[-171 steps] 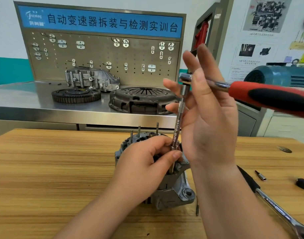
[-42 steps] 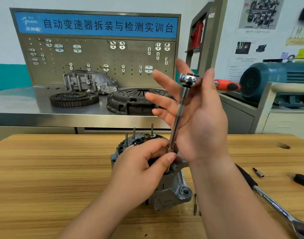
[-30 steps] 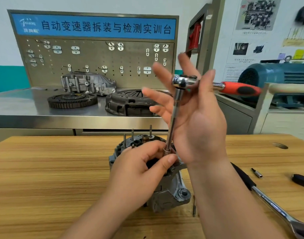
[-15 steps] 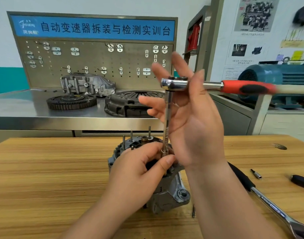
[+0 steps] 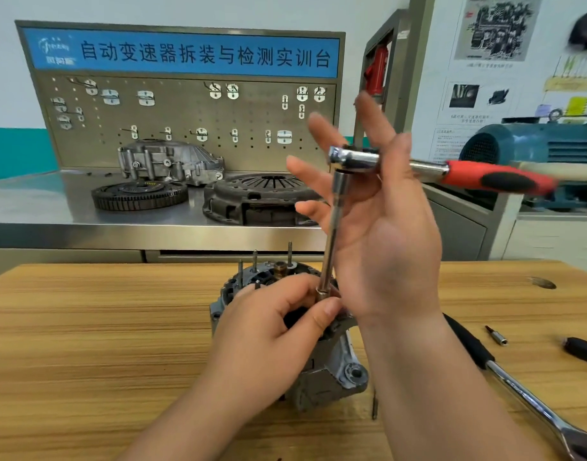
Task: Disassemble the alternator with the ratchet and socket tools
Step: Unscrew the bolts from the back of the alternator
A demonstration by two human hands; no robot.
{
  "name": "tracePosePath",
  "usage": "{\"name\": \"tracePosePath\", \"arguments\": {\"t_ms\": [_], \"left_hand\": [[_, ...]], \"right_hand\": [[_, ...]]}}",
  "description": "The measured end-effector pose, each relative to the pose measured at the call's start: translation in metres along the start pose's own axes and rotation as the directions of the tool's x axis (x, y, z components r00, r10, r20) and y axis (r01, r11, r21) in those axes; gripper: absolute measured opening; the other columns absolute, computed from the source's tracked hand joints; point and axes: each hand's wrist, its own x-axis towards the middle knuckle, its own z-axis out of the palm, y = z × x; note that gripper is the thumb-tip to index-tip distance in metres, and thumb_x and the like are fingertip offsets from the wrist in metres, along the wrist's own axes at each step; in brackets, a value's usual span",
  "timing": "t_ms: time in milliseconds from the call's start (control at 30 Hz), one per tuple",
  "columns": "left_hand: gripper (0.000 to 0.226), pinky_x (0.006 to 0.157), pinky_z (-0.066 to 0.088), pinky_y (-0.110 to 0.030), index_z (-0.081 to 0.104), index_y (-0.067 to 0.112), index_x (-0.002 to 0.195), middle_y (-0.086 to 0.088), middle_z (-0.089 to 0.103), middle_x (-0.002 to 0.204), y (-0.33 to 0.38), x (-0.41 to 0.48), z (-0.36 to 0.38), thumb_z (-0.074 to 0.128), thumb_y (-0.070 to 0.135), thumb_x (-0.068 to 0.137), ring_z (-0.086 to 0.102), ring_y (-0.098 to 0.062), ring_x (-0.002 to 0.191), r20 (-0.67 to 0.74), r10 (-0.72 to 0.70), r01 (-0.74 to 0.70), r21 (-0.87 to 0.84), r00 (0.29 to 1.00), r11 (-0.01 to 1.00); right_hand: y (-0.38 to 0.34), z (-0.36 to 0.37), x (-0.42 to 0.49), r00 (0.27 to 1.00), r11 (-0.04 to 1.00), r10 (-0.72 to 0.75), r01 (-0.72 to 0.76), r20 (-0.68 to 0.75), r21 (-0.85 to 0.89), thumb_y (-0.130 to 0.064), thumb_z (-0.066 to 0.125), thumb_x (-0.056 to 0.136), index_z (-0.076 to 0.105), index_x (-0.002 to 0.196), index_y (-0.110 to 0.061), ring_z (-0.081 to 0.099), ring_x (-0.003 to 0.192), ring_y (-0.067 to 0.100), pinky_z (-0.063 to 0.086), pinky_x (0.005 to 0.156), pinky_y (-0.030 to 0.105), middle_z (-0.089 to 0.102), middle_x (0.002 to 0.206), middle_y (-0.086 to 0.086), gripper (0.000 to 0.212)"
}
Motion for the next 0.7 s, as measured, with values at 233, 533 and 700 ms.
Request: {"name": "tracePosePath", "arguments": {"t_ms": [233,533,700], "left_hand": [[0.016,0.075,0.054,-0.035,0.068,0.031,0.089,0.025,0.071,0.083,0.0016,0.0016,0.0000,0.057,0.043,0.086,0.066,0.005,0.082,0.021,-0.050,0.051,-0.064,0.999,0.997],[0.012,0.068,0.040,-0.027,0.063,0.046,0.084,0.026,0.068,0.075,-0.0001,0.0010,-0.0022,0.050,0.046,0.084,0.062,0.004,0.072,0.051,-0.019,0.021,-0.035,0.998,0.999],[0.005,0.062,0.044,-0.019,0.067,0.033,0.085,0.021,0.071,0.076,0.0006,0.0020,-0.0018,0.063,0.035,0.086,0.063,0.003,0.070,0.036,-0.058,0.061,-0.091,0.998,0.994]], "right_hand": [[-0.0021,0.0001,-0.0003,0.991,0.978,-0.129,0.131,0.020,-0.163,-0.025,0.045,0.096,0.057,0.122,-0.029,0.061,0.107,0.013,0.053,0.069,0.025,0.065,0.123,0.000,0.029],[-0.0004,-0.0029,0.0023,0.994,0.994,0.109,-0.109,0.015,-0.004,-0.049,0.030,0.095,0.046,0.135,-0.023,0.070,0.095,0.019,0.054,0.071,0.025,0.074,0.106,0.001,0.051],[0.0011,-0.0030,0.0015,1.000,0.996,0.004,-0.002,0.020,-0.087,-0.040,0.041,0.097,0.054,0.128,-0.029,0.066,0.104,0.020,0.053,0.070,0.024,0.069,0.120,0.003,0.036]]}}
